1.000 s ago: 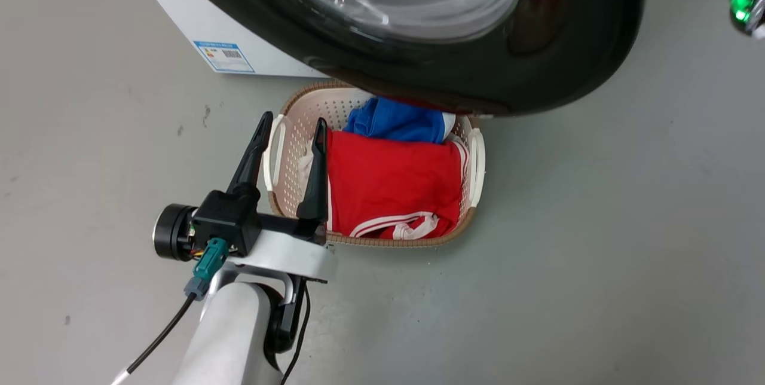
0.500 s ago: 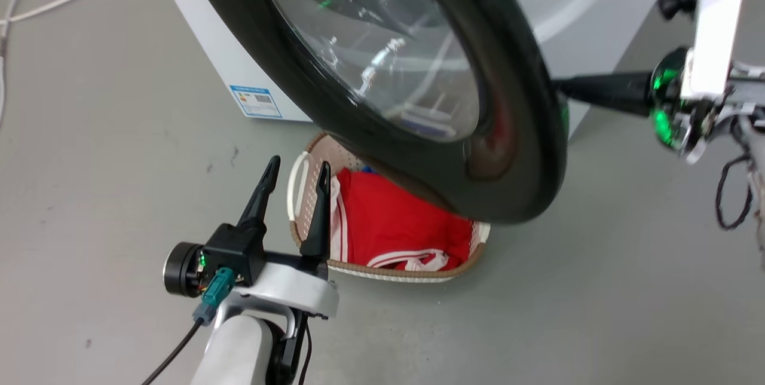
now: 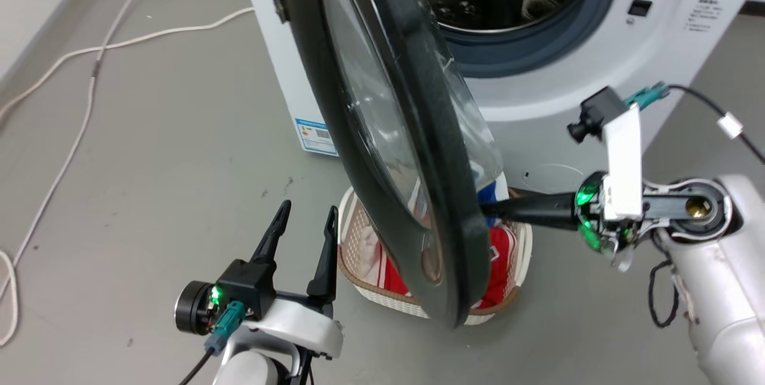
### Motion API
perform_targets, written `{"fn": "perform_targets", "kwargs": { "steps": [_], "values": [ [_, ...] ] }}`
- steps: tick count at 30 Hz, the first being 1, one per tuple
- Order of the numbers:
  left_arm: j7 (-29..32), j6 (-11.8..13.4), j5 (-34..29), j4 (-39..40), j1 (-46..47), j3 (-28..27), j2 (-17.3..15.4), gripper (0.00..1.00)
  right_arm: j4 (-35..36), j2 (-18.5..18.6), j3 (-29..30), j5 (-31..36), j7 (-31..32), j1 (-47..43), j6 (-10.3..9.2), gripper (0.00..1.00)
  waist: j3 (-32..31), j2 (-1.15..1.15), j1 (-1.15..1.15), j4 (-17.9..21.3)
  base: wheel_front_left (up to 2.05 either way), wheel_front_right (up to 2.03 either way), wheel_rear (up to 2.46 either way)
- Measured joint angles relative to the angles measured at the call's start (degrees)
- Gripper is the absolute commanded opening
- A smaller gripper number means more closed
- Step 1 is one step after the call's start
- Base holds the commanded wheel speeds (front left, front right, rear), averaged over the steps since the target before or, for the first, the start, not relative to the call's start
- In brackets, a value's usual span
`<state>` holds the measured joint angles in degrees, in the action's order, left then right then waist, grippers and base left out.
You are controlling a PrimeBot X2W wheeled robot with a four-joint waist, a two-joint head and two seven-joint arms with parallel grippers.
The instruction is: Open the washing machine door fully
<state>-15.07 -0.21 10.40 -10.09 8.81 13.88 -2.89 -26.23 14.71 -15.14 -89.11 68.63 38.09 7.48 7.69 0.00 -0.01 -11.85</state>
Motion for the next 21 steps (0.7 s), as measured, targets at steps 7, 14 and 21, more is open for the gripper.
{"fn": "perform_targets", "kwargs": {
  "steps": [7, 14, 21],
  "values": [
    [0.0, -0.3, 0.0, -0.5, -1.0, 0.4, 0.0, 1.00, 1.8, -1.0, -0.1, 0.7, -1.8, -3.8, 0.00, 0.00, -2.2, 0.00, 0.00, -2.3, 0.00, 0.00, 0.00],
    [0.0, -0.6, 0.3, -0.7, -1.8, 0.4, 0.0, 1.00, 5.7, -2.4, 6.0, 1.3, -12.5, -8.1, 0.00, 0.00, -3.6, 0.00, 0.00, -1.8, 0.00, 0.00, 0.00],
    [0.0, -1.2, -0.6, -1.0, -2.0, -1.5, -0.1, 1.00, 12.2, -3.3, 15.2, 2.2, -25.6, -15.2, 0.00, 0.00, -4.3, 0.00, 0.00, 1.5, 0.00, 0.00, 0.00]
  ]
}}
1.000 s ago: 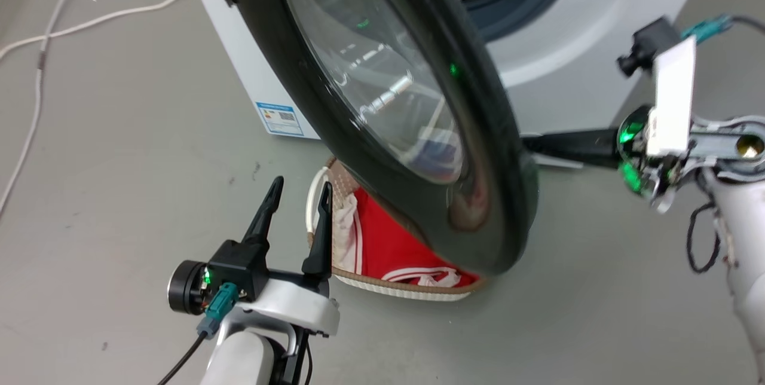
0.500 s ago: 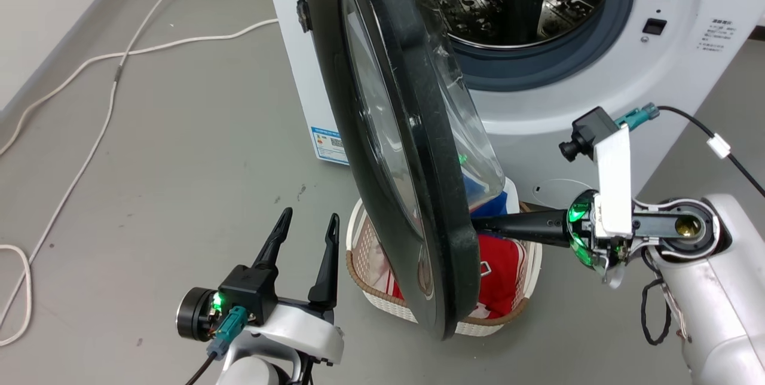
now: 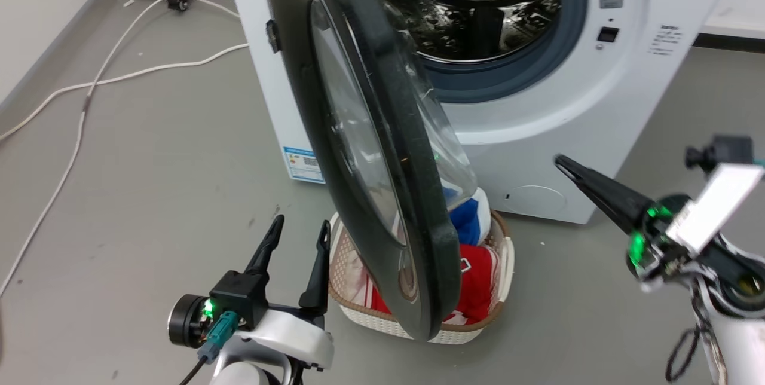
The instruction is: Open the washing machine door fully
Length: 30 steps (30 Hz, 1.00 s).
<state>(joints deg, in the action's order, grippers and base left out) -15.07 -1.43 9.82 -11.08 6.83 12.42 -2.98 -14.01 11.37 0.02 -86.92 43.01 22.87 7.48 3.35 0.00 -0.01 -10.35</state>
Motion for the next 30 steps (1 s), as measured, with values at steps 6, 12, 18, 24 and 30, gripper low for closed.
{"fn": "perform_targets", "kwargs": {
  "steps": [6, 12, 18, 24, 30],
  "values": [
    [0.0, -0.6, -0.5, -0.7, -0.6, -1.9, -0.7, 1.00, 4.4, 0.4, 5.3, 2.5, -7.2, -9.5, 0.00, 0.00, -0.9, 0.00, 0.00, 3.5, 0.00, 0.00, 0.00],
    [0.0, -1.1, -0.7, -1.4, -1.1, -3.2, -1.6, 1.00, 8.4, -0.8, 7.8, 11.8, -17.9, -17.3, 0.00, 1.00, -1.3, 0.00, 0.00, 7.2, 0.00, 0.00, 0.00],
    [0.0, -1.2, -1.0, -1.6, -1.4, -4.0, -1.7, 1.00, 14.3, -1.8, 8.4, 26.2, -30.6, -22.1, 0.00, 1.00, -1.5, 0.00, 0.00, 9.4, 0.00, 0.00, 0.00],
    [0.0, -1.2, -1.1, -2.1, -1.9, -4.8, -1.9, 1.00, 20.4, -0.3, 11.5, 49.5, -42.3, -24.5, 0.00, 1.00, -2.0, 0.00, 0.00, 10.0, 0.00, 0.00, 0.00],
    [0.0, -1.1, -1.2, -2.3, -2.2, -5.6, -2.2, 1.00, 27.4, -2.2, 15.1, 66.9, -44.6, -26.7, 0.01, 1.00, -2.3, 0.00, 0.00, 10.1, 0.00, 0.00, 0.00]
  ]
}}
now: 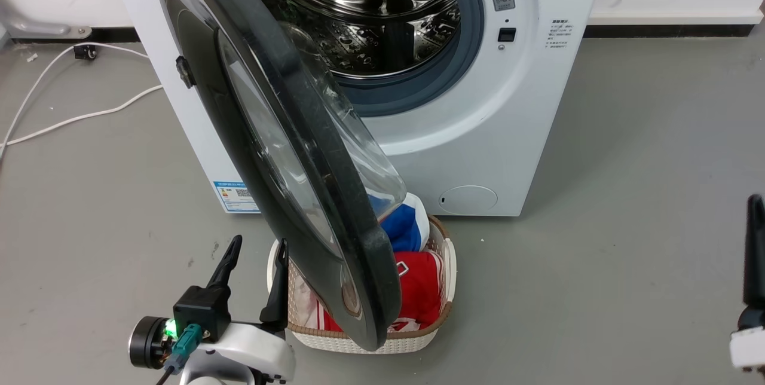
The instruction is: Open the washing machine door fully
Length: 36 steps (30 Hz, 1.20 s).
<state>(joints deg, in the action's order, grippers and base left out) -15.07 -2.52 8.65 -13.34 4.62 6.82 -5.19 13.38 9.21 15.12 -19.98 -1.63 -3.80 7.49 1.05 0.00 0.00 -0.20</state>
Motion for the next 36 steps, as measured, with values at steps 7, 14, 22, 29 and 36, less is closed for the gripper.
{"fn": "perform_targets", "kwargs": {
  "steps": [7, 14, 22, 29, 36],
  "values": [
    [0.0, 0.0, -0.4, -0.1, 0.0, -0.3, -0.4, 1.00, -0.9, -2.5, -4.5, 9.0, 0.0, -5.7, 0.01, 1.00, -0.1, 0.00, 0.00, 0.3, 0.00, 0.00, 0.00],
    [0.0, -0.4, -0.5, -0.8, -0.6, -0.4, -0.9, 1.00, -7.4, -3.7, -7.7, 9.2, -3.0, -7.3, 0.00, 1.00, -1.2, 0.00, 0.00, 0.3, 0.00, 0.00, 0.00],
    [0.0, -0.5, -0.5, -1.2, -1.1, -0.4, -1.3, 1.00, -9.3, -3.8, -8.4, 9.0, -3.9, -7.2, 0.01, 1.00, -1.7, 0.00, 0.00, 0.3, 0.00, 0.00, 0.00],
    [0.0, -0.5, -0.5, -1.3, -1.1, -0.4, -1.4, 1.00, -9.1, -3.8, -8.6, 9.7, -3.9, -7.1, 0.00, 1.00, -1.8, 0.00, 0.00, 0.3, 0.00, 0.00, 0.00],
    [0.0, -0.8, 0.2, -2.8, -1.1, -0.2, -1.4, 0.00, -8.1, -4.3, -8.8, 11.0, -3.7, -7.1, 0.00, 1.00, -2.0, 0.00, 0.00, 0.4, 0.00, 0.00, 0.00]
  ]
}}
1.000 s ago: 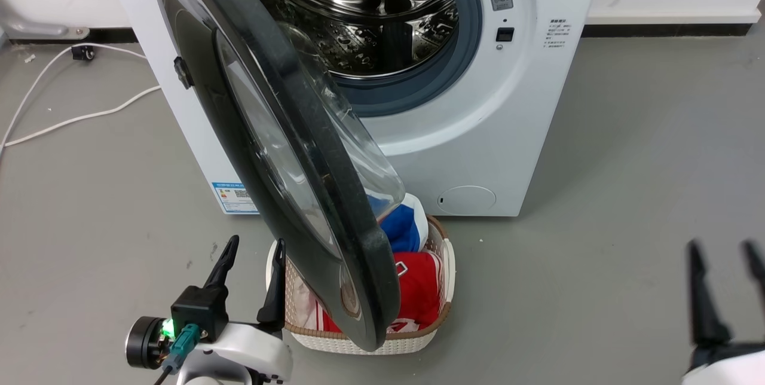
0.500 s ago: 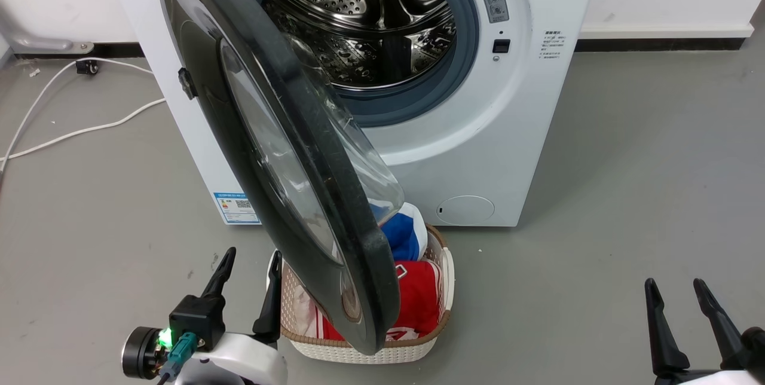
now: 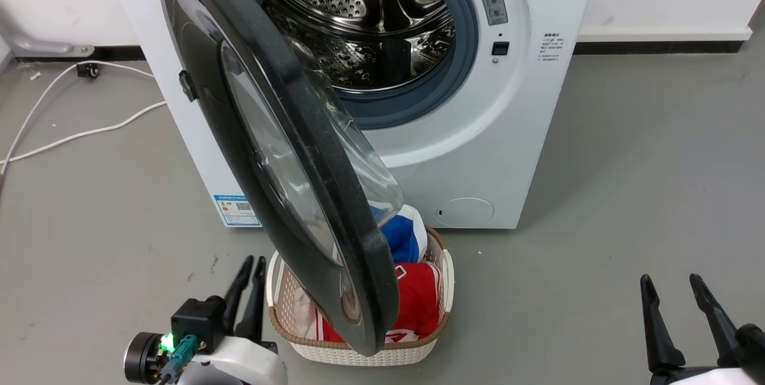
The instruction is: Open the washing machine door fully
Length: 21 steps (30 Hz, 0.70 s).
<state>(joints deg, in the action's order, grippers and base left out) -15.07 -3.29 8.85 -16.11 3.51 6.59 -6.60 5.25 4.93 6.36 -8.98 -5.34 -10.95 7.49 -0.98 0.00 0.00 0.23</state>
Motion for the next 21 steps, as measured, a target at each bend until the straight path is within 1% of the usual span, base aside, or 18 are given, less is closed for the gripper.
{"fn": "perform_targets", "kwargs": {
  "steps": [5, 9, 12, 17, 21],
  "values": [
    [1.1, 0.4, 0.2, 0.0, 0.1, 0.2, -0.1, 0.00, 0.8, -0.5, 0.1, 0.5, 0.4, -0.1, 0.00, 1.00, -0.2, 0.00, 0.00, -0.2, 0.00, 0.00, 0.00],
    [2.3, 1.4, 0.4, 3.3, 1.2, -0.2, -0.3, 0.00, 1.5, -0.8, 0.3, 0.6, 0.6, -0.1, 0.00, 1.00, -0.2, 0.00, 0.00, -0.5, 0.00, 0.00, 0.00],
    [3.4, 2.9, 0.8, 8.0, 2.4, -1.3, -0.3, 0.00, 1.8, -1.0, 0.5, 0.9, 0.7, -0.1, 0.00, 1.00, 0.0, 0.00, 0.00, -1.0, 0.00, 0.00, 0.00],
    [4.7, 5.5, 0.9, 17.8, 5.0, -2.4, 0.1, 0.00, 1.8, -1.3, 0.3, 0.9, 0.9, 0.0, 0.00, 1.00, 0.2, 0.00, 0.00, -1.9, 0.00, 0.00, 0.00],
    [6.0, 6.5, 0.4, 25.4, 7.4, -2.1, 0.2, 0.00, 1.7, -1.5, 0.2, 1.0, 0.8, 0.1, 0.00, 1.00, 0.2, 0.00, 0.01, -2.6, 0.00, 0.00, 0.00]
  ]
}}
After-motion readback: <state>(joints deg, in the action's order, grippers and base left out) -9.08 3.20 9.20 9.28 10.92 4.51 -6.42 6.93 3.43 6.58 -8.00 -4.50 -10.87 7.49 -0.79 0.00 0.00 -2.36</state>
